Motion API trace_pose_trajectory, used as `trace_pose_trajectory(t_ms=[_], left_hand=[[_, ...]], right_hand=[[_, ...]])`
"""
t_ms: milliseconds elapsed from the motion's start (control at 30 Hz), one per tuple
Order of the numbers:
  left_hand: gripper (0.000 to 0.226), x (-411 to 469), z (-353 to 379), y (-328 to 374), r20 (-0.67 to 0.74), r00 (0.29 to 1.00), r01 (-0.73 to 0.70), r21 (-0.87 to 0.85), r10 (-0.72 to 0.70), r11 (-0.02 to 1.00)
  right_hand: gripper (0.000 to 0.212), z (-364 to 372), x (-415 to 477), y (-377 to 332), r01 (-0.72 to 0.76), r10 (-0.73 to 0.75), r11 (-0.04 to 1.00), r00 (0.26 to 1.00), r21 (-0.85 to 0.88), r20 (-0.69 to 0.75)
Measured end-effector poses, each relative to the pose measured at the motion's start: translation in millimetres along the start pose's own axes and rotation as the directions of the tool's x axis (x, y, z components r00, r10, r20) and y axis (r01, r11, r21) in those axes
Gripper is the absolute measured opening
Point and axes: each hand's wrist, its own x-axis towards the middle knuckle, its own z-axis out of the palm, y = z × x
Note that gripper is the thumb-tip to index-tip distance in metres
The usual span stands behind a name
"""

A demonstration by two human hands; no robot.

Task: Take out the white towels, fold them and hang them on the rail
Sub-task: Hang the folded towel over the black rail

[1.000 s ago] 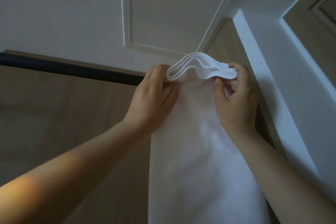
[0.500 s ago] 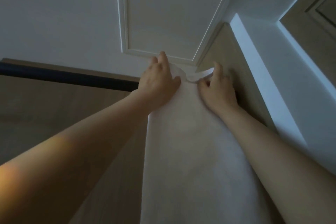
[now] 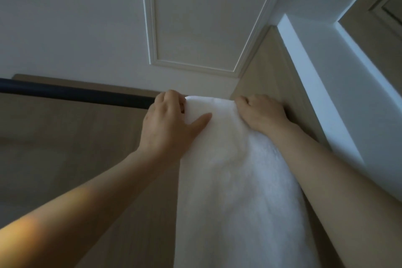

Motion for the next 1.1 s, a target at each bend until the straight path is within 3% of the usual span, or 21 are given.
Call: trace_pose_trajectory(t_ms=[233, 400, 500, 600, 667, 733, 800, 900, 933, 967, 1033, 1067, 1100], left_hand=[[0.043, 21, -11, 4, 0.218, 0.967, 0.156, -0.116, -0.128, 0.981], [0.014, 28, -3, 11, 0.152, 0.979, 0.175, -0.258, -0.139, 0.950], [0.014, 33, 1, 11, 0.129, 0.978, 0.194, -0.271, -0.164, 0.943], [0.017, 33, 4, 8, 0.089, 0.984, 0.174, -0.269, -0.155, 0.947], [0.018, 33, 5, 6, 0.077, 0.986, 0.165, -0.271, -0.149, 0.948], [0.018, 33, 6, 5, 0.066, 0.987, 0.159, -0.274, -0.146, 0.948], [0.017, 33, 6, 5, 0.063, 0.988, 0.154, -0.274, -0.142, 0.949], [0.018, 33, 7, 5, 0.063, 0.989, 0.149, -0.268, -0.137, 0.952], [0.018, 33, 8, 4, 0.057, 0.989, 0.146, -0.267, -0.136, 0.953], [0.017, 34, 8, 4, 0.049, 0.990, 0.142, -0.266, -0.134, 0.953], [0.017, 34, 9, 3, 0.046, 0.990, 0.142, -0.268, -0.135, 0.953], [0.017, 33, 9, 3, 0.049, 0.989, 0.146, -0.271, -0.138, 0.951], [0.017, 33, 9, 3, 0.051, 0.989, 0.148, -0.276, -0.140, 0.950]], right_hand=[[0.048, -7, -3, -3, -0.009, 0.009, 1.000, 0.999, 0.003, 0.049], [0.052, -11, -3, -5, -0.026, 0.025, 1.000, 0.998, 0.003, 0.062], [0.048, -18, -11, -3, 0.017, -0.025, 0.996, 0.996, 0.088, 0.084], [0.036, -30, -29, 3, 0.061, -0.048, 0.977, 0.997, 0.205, -0.065], [0.032, -36, -46, 7, 0.051, 0.006, 0.969, 0.973, 0.240, -0.229], [0.032, -38, -66, 14, -0.002, 0.094, 0.952, 0.953, 0.305, -0.287], [0.033, -35, -85, 21, -0.077, 0.176, 0.912, 0.960, 0.404, -0.215], [0.044, -26, -106, 27, -0.266, 0.293, 0.867, 0.956, 0.421, 0.001], [0.049, -23, -109, 28, -0.373, 0.368, 0.801, 0.924, 0.468, 0.106], [0.050, -21, -111, 29, -0.498, 0.437, 0.655, 0.863, 0.568, 0.253], [0.045, -21, -111, 26, -0.653, 0.451, 0.252, 0.733, 0.715, 0.510], [0.042, -21, -110, 25, -0.665, 0.446, 0.154, 0.707, 0.731, 0.549], [0.040, -21, -108, 26, -0.662, 0.459, 0.158, 0.706, 0.732, 0.539]])
